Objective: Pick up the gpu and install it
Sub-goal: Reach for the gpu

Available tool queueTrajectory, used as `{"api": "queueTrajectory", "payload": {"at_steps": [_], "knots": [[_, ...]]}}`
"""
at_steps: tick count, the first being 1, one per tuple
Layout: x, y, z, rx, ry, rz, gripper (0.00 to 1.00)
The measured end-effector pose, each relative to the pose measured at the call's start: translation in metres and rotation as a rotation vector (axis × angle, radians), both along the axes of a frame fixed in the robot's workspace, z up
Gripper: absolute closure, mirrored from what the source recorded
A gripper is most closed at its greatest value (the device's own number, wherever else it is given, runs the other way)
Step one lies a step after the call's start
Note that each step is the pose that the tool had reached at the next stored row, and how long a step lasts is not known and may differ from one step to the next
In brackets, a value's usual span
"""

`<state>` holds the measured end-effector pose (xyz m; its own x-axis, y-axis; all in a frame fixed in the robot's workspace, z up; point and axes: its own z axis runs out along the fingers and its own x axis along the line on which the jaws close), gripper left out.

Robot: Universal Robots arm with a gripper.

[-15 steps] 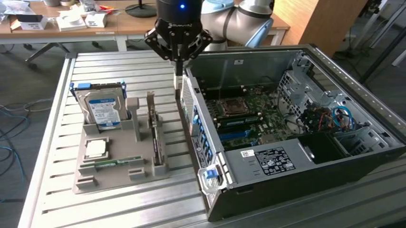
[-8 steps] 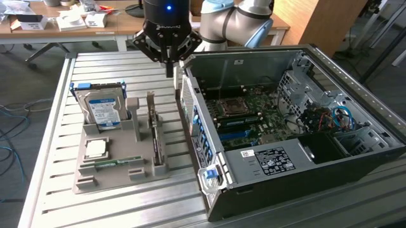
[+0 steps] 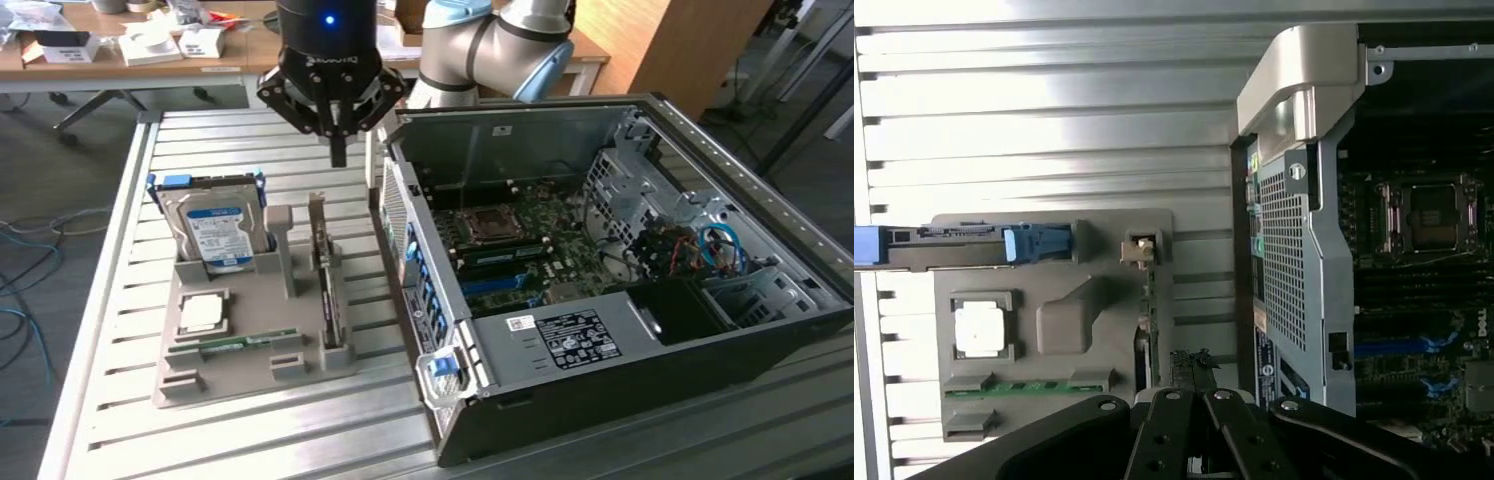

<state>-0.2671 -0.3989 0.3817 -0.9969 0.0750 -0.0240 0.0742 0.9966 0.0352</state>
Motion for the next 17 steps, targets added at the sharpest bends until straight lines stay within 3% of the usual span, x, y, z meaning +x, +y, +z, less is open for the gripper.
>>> {"api": "queueTrajectory", "payload": {"at_steps": [8, 13, 17], "knots": [[-0.001, 0.0, -0.0001, -0.0005, 0.0, 0.0, 0.89], [-0.012, 0.0, -0.0003, -0.0005, 0.0, 0.0, 0.89], [-0.012, 0.0, -0.0004, -0.0004, -0.0001, 0.0, 0.89]]}}
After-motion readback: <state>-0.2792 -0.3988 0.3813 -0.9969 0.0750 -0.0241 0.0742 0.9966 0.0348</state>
